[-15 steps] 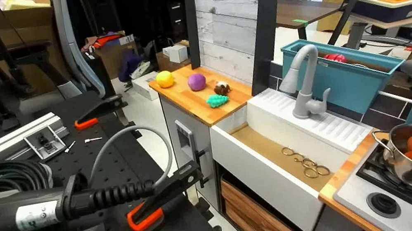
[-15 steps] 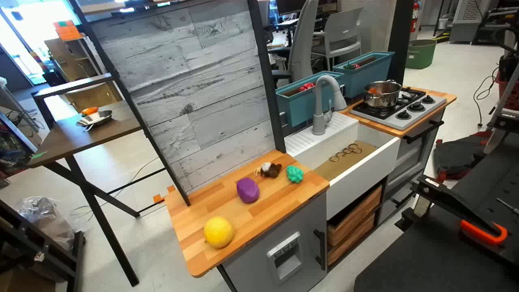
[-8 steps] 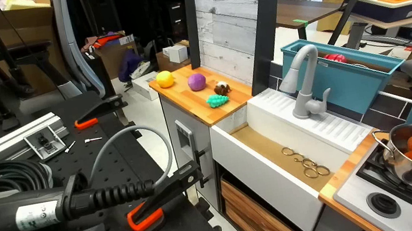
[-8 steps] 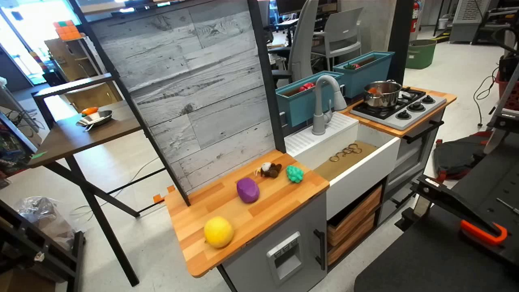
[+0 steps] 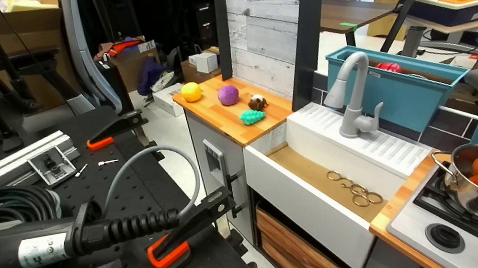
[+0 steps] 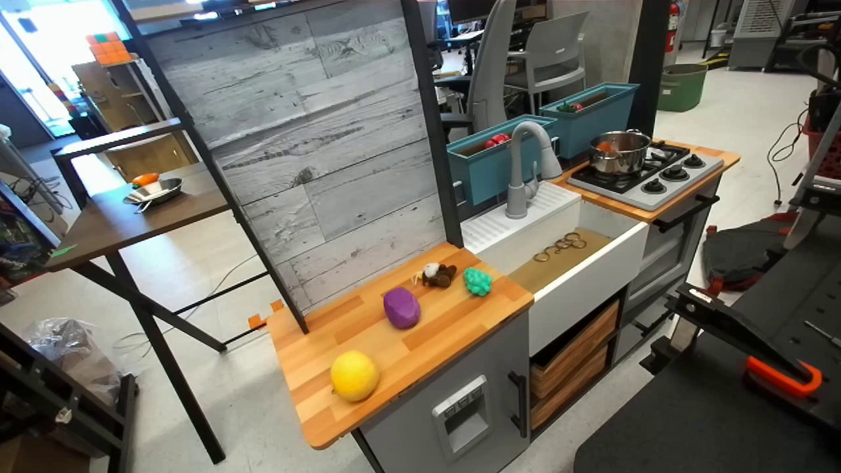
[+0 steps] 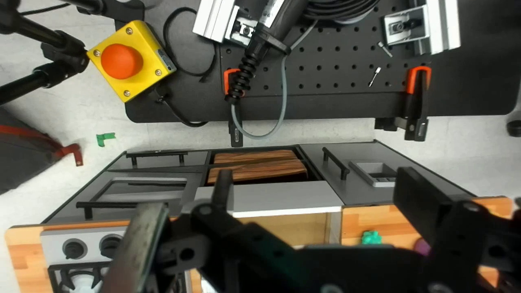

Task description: Turn the faucet to the right

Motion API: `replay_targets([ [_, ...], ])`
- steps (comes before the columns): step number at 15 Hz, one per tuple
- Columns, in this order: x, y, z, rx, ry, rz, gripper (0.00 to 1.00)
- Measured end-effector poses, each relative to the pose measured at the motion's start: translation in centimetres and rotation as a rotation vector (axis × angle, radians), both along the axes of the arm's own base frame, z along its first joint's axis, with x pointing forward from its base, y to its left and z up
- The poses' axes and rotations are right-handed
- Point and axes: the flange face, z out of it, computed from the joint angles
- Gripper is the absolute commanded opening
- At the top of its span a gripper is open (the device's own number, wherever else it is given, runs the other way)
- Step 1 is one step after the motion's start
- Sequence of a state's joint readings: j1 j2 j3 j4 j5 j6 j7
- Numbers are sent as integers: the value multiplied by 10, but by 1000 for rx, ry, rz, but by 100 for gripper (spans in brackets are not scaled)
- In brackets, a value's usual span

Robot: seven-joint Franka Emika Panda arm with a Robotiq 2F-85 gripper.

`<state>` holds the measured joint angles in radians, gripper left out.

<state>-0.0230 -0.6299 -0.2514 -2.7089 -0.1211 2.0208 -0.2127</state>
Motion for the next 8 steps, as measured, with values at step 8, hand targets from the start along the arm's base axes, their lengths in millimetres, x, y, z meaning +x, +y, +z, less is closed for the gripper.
replay_targets([
  [8, 78, 22, -131, -62, -116, -270, 100],
])
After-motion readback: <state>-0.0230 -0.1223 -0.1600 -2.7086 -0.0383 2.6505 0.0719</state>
